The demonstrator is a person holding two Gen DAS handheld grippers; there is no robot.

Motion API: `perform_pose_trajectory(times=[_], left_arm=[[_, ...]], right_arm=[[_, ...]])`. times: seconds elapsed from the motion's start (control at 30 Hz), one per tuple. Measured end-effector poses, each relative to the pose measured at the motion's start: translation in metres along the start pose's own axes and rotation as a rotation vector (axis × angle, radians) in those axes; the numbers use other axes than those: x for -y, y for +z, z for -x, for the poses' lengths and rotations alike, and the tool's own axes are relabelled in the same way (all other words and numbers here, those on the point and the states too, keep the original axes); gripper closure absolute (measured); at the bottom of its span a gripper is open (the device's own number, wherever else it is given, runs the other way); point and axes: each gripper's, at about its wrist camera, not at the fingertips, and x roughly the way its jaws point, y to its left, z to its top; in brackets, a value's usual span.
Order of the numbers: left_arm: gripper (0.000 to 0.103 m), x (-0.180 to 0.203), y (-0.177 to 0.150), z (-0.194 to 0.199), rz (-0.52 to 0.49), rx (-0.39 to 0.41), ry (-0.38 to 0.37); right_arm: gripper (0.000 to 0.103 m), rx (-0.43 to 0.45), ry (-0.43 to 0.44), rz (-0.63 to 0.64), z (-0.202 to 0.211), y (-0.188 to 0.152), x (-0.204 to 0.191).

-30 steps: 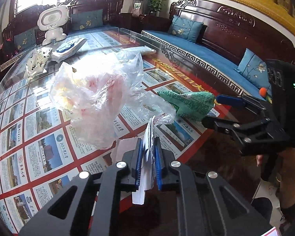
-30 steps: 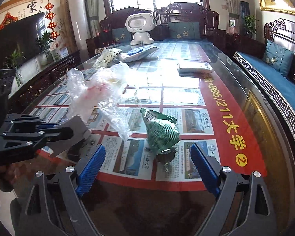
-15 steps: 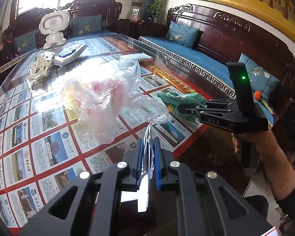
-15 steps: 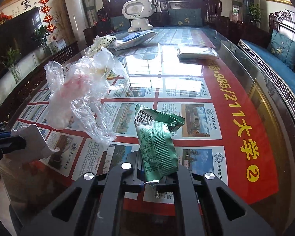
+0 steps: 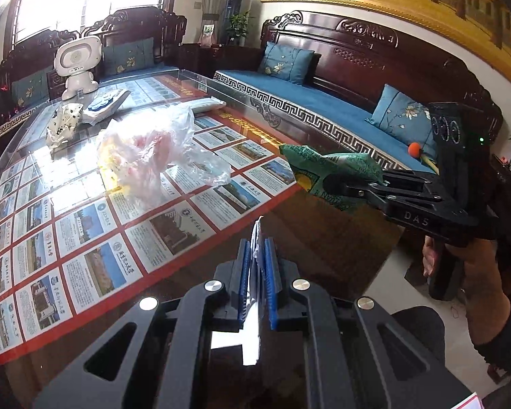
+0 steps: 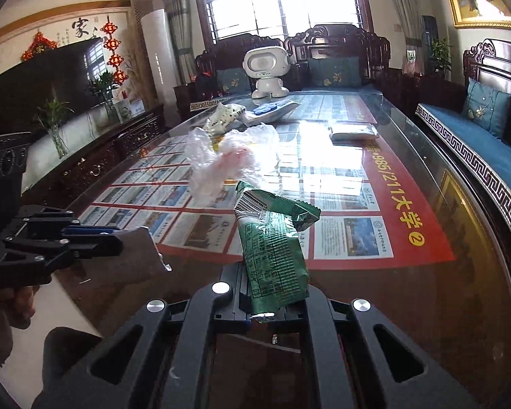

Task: Collect trash
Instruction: 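Carry both tools over the yellow bin and open both to drop the items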

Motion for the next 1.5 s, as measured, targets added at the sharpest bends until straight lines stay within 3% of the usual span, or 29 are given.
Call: perform_pose_trajectory(times=[0.23,0.47,0.8,0.83,0.87,0.9,1.03,1.27,1.33,1.37,1.4,1.5], left_arm=[[0.093,0.033,-0.041,0.05,-0.019,0.002,-0.025],[0.093,0.078,-0.103,0.077,-0.038,-0.05,-0.082],[0.093,0.095,-0.229,0.007,0.134,-0.37,-0.203],[0.087,0.096,-0.238,-0.001,0.14,-0.393,-0.201],[0.055,0.096,-0.244,-0.008,0.14,-0.408,-0.192],[0.03,0.095,-0.251,-0.013,0.143,-0.414,-0.159],[0.032,0.092,-0.261,-0.022,0.135,-0.424,-0.093],[0.031,0.078,-0.252,-0.013,0.118,-0.401,0.005],[0.029,0.076,-0.249,-0.009,0.111,-0.391,0.03],[0.029,0.073,-0.248,-0.007,0.114,-0.384,0.039],[0.028,0.07,-0.248,-0.005,0.117,-0.381,0.041],[0.028,0.061,-0.244,-0.001,0.135,-0.367,0.048]], right_arm=[[0.097,-0.002,0.069,0.024,0.06,-0.04,-0.046],[0.097,-0.098,0.098,0.027,0.085,-0.108,-0.083],[0.097,-0.352,0.098,-0.077,0.055,-0.217,-0.09],[0.097,-0.363,0.095,-0.084,0.053,-0.222,-0.09],[0.097,-0.379,0.102,-0.089,0.051,-0.227,-0.091],[0.097,-0.391,0.098,-0.098,0.047,-0.231,-0.09],[0.097,-0.438,0.105,-0.115,0.037,-0.244,-0.091],[0.094,-0.497,0.149,-0.081,0.022,-0.258,-0.103],[0.079,-0.51,0.142,-0.05,0.017,-0.257,-0.107],[0.051,-0.527,0.138,-0.038,0.015,-0.257,-0.108],[0.037,-0.53,0.126,-0.025,0.012,-0.256,-0.111],[0.039,-0.533,0.132,0.0,0.009,-0.254,-0.116]])
